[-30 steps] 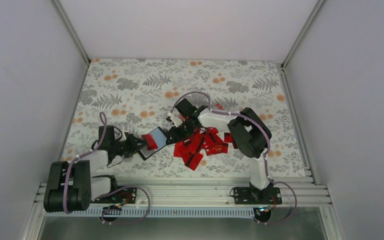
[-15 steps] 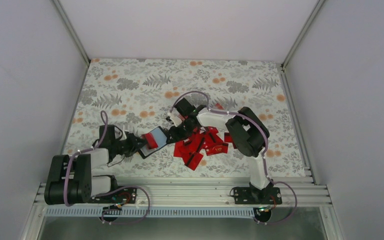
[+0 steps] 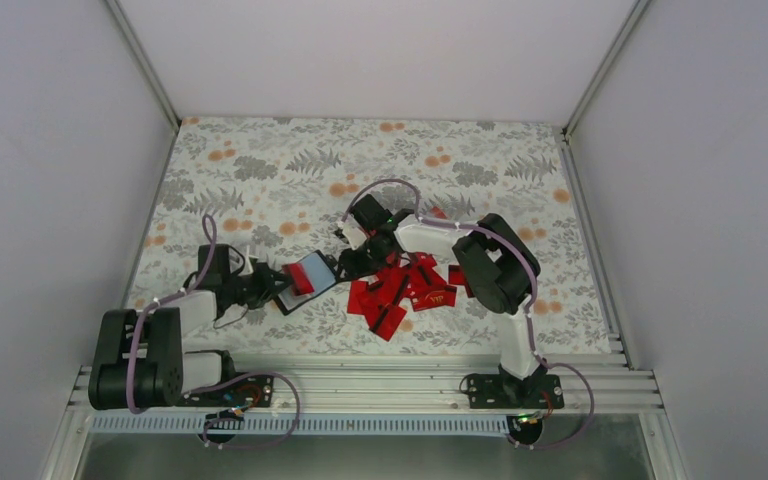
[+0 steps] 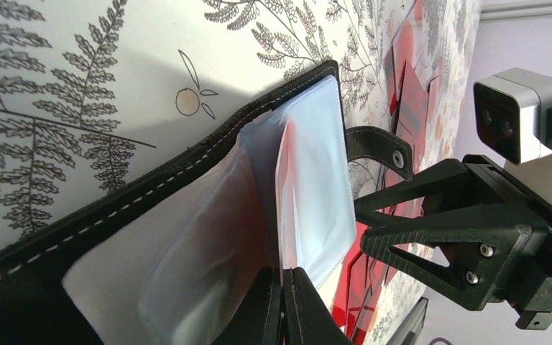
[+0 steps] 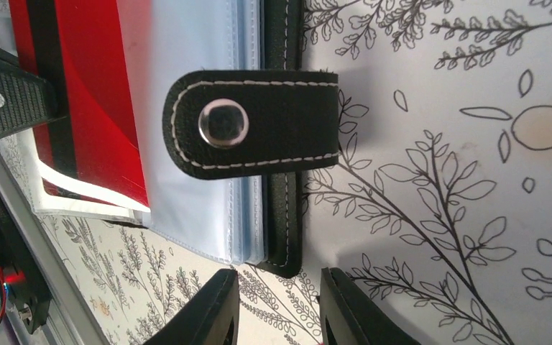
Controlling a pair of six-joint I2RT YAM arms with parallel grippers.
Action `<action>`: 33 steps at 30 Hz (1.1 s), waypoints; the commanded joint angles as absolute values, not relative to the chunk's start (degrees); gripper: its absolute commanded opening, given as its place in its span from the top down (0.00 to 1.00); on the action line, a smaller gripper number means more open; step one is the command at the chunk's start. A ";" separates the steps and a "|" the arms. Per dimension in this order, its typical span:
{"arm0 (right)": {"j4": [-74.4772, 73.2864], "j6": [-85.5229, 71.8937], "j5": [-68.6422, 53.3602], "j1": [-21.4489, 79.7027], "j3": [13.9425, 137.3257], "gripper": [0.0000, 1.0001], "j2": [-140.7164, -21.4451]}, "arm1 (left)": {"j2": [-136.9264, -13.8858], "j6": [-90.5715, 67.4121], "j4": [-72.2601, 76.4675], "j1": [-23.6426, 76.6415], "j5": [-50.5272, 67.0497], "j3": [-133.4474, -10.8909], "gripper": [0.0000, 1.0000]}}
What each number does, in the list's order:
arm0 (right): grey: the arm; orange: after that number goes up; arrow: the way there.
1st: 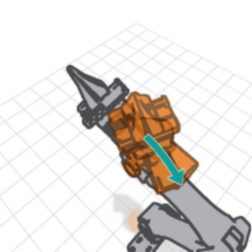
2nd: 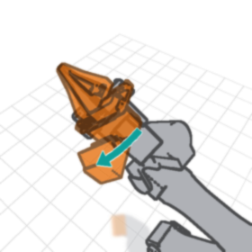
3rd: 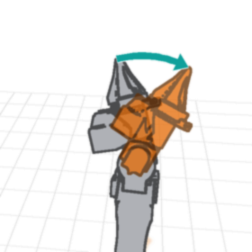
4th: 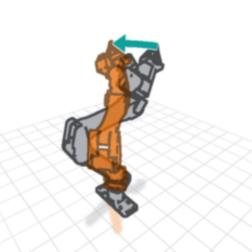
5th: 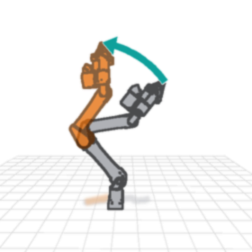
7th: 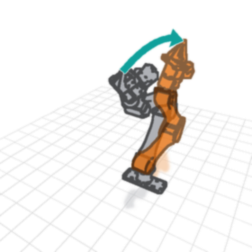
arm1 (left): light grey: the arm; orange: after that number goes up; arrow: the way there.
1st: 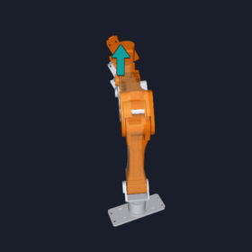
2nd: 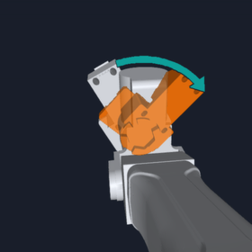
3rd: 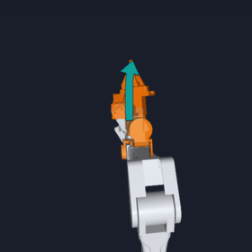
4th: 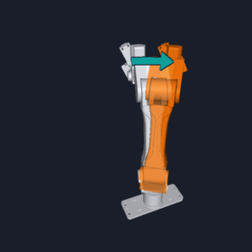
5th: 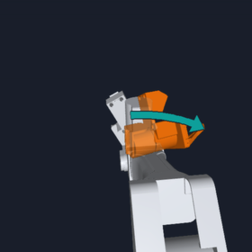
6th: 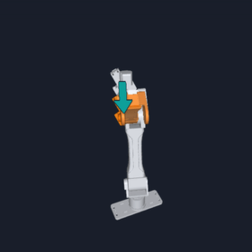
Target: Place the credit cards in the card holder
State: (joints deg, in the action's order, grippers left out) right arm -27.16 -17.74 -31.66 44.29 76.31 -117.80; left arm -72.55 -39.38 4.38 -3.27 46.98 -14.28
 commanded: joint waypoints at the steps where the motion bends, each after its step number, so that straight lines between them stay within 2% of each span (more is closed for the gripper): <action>1: -25.86 -18.26 -30.90 43.90 78.50 0.70 -118.23 | -71.54 -35.44 -0.14 -3.60 43.68 -16.06 0.97; 18: -24.31 -19.08 -33.92 43.85 79.05 0.70 -120.21 | -70.58 -34.45 -7.81 -2.90 40.34 -18.71 0.98; 28: -24.37 -18.21 -34.92 43.80 79.45 0.71 -122.31 | -71.79 -34.57 -4.47 -1.70 39.29 -19.23 0.98; 33: -24.27 -17.90 -35.72 43.89 79.07 0.76 -122.74 | -72.60 -35.51 -2.26 -0.99 39.11 -19.23 0.98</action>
State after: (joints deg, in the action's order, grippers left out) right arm -24.82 -18.74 -35.48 44.05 78.63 -120.64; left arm -71.53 -35.38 -4.51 -1.41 42.02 -18.35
